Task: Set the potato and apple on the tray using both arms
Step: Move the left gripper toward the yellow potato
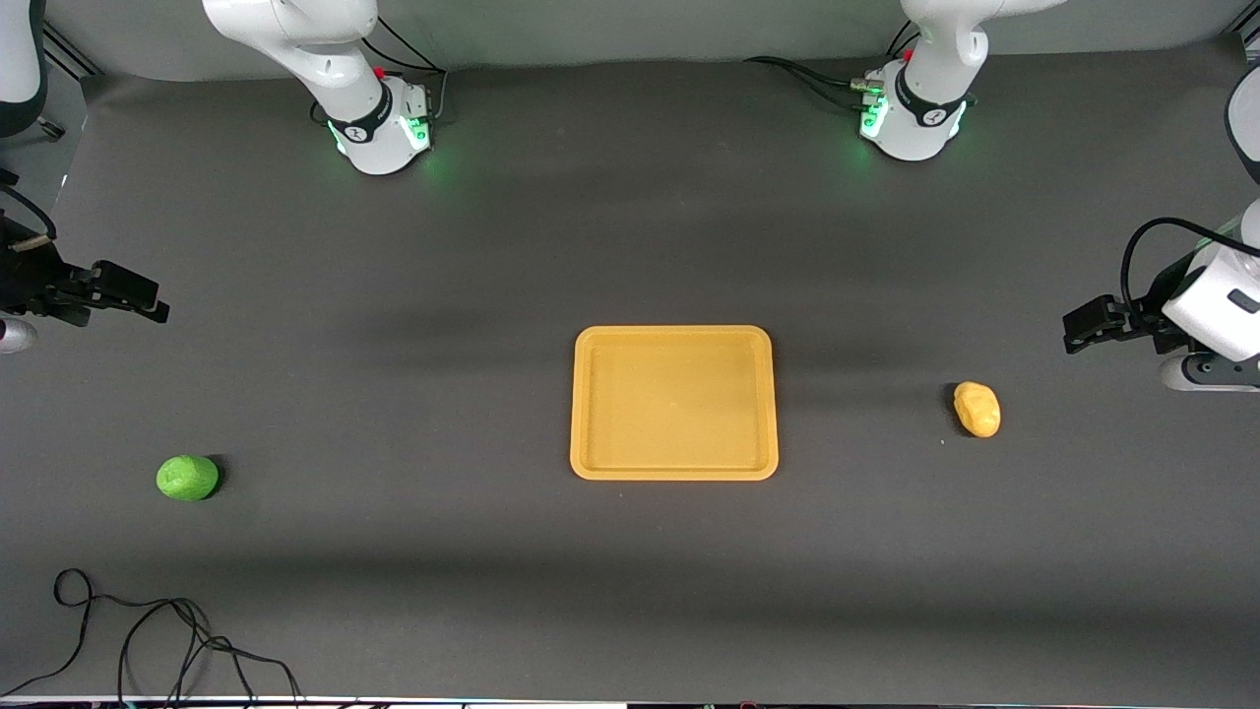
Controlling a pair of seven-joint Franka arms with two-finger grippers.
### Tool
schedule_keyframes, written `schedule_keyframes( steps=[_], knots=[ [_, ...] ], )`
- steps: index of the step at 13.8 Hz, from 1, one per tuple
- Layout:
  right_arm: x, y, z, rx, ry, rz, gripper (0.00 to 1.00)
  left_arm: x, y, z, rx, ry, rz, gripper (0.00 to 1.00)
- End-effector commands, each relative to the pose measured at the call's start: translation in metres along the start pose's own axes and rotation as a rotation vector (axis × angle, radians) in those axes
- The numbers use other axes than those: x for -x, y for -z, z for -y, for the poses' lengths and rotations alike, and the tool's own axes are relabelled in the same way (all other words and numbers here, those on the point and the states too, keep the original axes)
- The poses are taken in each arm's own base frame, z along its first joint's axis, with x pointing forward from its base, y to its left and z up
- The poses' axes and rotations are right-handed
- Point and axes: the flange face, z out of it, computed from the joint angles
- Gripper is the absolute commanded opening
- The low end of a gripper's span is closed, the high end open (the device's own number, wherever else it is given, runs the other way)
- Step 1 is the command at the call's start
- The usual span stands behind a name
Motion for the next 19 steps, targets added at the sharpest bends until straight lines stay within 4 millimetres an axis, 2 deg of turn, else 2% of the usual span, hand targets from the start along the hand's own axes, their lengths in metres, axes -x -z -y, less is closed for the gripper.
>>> schedule_keyframes(
  steps=[1,6,7,8,10,11,13,14,15,16,19],
  knots=[
    [-0.002,0.005,0.004,0.010,-0.018,0.008,1.00,0.006,0.000,0.000,-0.014,0.013,-0.006,1.00],
    [-0.003,0.003,0.003,0.013,-0.021,0.011,1.00,0.005,-0.006,0.002,-0.013,0.004,0.002,1.00],
    [-0.003,0.002,0.002,0.013,-0.018,0.013,1.00,0.005,-0.012,0.005,-0.012,0.002,0.012,1.00],
    [-0.003,0.002,0.000,0.013,-0.022,0.013,1.00,0.006,-0.024,0.020,-0.011,0.007,0.020,1.00],
    [-0.003,0.003,0.001,0.011,-0.022,0.011,1.00,0.005,-0.046,0.036,-0.012,-0.006,-0.004,1.00],
    [-0.004,0.003,0.001,0.011,-0.021,0.011,1.00,0.004,-0.058,0.041,-0.012,-0.002,-0.007,1.00],
    [-0.004,0.003,0.000,0.013,-0.021,0.011,1.00,-0.001,-0.096,0.044,-0.013,-0.005,0.018,1.00],
    [-0.003,0.004,0.000,0.014,-0.013,0.010,1.00,-0.003,-0.119,0.045,-0.007,-0.004,0.042,1.00],
    [-0.002,0.003,0.000,0.015,-0.011,0.013,1.00,-0.007,-0.151,0.052,0.004,0.004,0.069,1.00],
    [-0.001,0.002,-0.001,0.017,-0.013,0.015,1.00,-0.012,-0.177,0.050,0.013,0.000,0.093,1.00],
    [0.001,-0.002,0.000,0.021,-0.011,0.021,1.00,-0.012,-0.225,0.045,0.036,0.009,0.154,1.00]
  ],
)
